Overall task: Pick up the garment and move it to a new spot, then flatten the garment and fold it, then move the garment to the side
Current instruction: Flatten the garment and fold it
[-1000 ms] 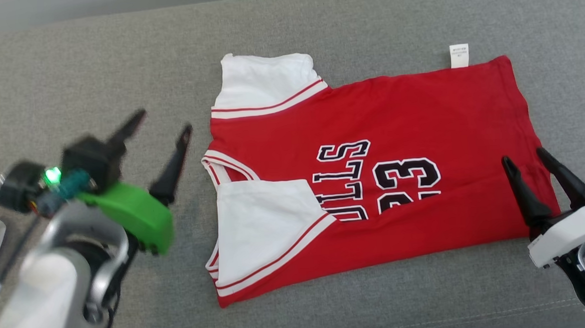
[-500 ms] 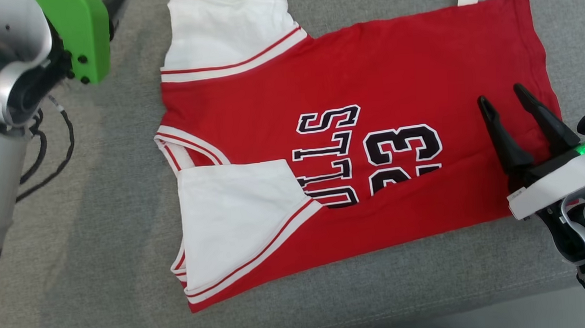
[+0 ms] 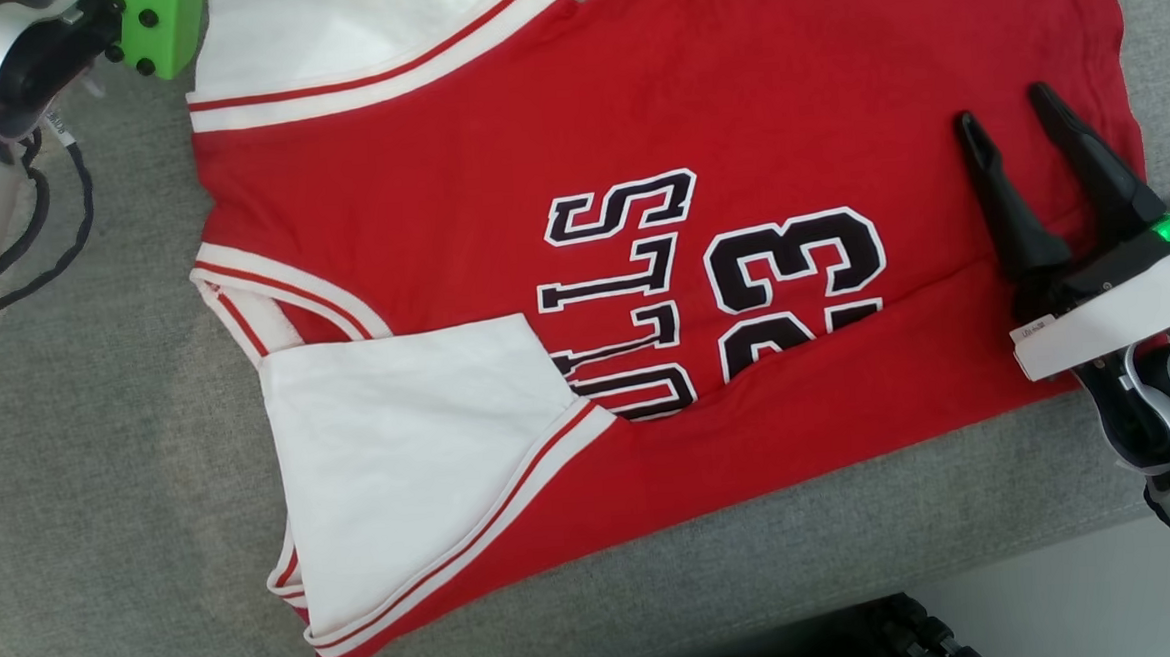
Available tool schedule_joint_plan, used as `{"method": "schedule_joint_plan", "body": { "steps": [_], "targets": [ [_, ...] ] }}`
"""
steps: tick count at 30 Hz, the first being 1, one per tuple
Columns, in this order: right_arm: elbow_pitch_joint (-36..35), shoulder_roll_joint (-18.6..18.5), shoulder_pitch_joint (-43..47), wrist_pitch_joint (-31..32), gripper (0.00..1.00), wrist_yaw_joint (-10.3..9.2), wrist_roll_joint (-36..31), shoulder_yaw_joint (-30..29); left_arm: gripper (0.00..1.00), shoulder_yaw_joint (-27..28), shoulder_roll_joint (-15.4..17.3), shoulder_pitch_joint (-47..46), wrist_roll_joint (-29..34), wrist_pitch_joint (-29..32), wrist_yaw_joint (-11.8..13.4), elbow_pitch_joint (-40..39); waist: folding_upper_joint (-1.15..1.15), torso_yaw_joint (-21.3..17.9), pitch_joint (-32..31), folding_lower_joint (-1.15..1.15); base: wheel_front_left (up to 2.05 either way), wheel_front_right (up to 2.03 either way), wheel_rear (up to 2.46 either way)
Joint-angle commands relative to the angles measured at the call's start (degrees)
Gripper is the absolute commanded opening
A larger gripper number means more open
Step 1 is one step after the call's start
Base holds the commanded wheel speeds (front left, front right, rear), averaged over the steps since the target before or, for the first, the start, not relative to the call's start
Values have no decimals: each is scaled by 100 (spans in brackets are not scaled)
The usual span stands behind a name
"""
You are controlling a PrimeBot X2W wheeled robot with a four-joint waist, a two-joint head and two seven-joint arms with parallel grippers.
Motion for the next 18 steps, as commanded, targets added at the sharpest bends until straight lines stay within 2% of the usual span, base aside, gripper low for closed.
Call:
{"method": "schedule_joint_plan", "body": {
  "steps": [1,8,9,10,11,12,15,18],
  "targets": [
    [26,47,-36,20,100,-7,6,-10,100,-81,97,-91,-69,-10,-9,46,0,-69,108,-1,0,0,0],
    [-14,48,2,17,100,-9,-61,-191,100,-470,302,-172,-356,64,-9,81,0,-20,119,-1,0,0,0],
    [-24,41,3,17,100,-9,-74,-212,64,-507,316,-181,-407,79,-9,64,0,-13,119,-1,0,0,0],
    [-37,46,6,17,100,-9,-87,-230,39,-551,332,-191,-479,95,-9,43,0,-8,119,-1,0,0,0],
    [-53,54,3,17,100,-8,-95,-254,16,-595,348,-196,-543,101,-9,22,0,-6,118,-1,0,0,0],
    [-69,65,-3,17,100,-9,-106,-276,0,-654,377,-206,-596,111,-9,-14,0,-6,117,-1,0,0,0],
    [-97,94,-34,16,100,-8,-128,-296,0,-781,448,-260,-649,-15,-9,-106,0,-15,110,-1,0,0,0],
    [-75,131,-87,15,100,-7,-142,-298,0,-825,485,-346,-553,-483,-9,-142,0,-27,66,-1,0,0,0]
  ]
}}
